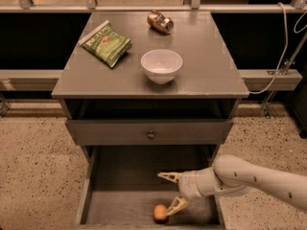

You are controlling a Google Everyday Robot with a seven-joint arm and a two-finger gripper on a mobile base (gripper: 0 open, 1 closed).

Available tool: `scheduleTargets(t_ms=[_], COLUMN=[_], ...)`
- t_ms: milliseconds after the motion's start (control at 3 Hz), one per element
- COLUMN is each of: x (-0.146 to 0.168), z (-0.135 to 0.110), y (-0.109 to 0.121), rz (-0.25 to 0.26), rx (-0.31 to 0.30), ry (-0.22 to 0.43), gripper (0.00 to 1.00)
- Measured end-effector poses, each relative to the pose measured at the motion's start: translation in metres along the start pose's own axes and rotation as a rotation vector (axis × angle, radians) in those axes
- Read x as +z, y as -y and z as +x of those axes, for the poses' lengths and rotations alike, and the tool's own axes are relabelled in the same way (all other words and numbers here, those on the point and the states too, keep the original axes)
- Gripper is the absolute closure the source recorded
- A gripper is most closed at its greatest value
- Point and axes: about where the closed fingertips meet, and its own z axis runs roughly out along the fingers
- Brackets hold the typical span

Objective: Pick orange from middle drawer and place on counter

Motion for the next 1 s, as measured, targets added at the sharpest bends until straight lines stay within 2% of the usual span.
scheduleTargets(t_ms=[667,1000], x=[0.039,0.048], z=[0.034,0.046], y=[-0.022,-0.025], rz=[-0.066,-0.067], rx=[0.032,0.050], ry=[0.010,0.010], gripper=[0.25,0.48])
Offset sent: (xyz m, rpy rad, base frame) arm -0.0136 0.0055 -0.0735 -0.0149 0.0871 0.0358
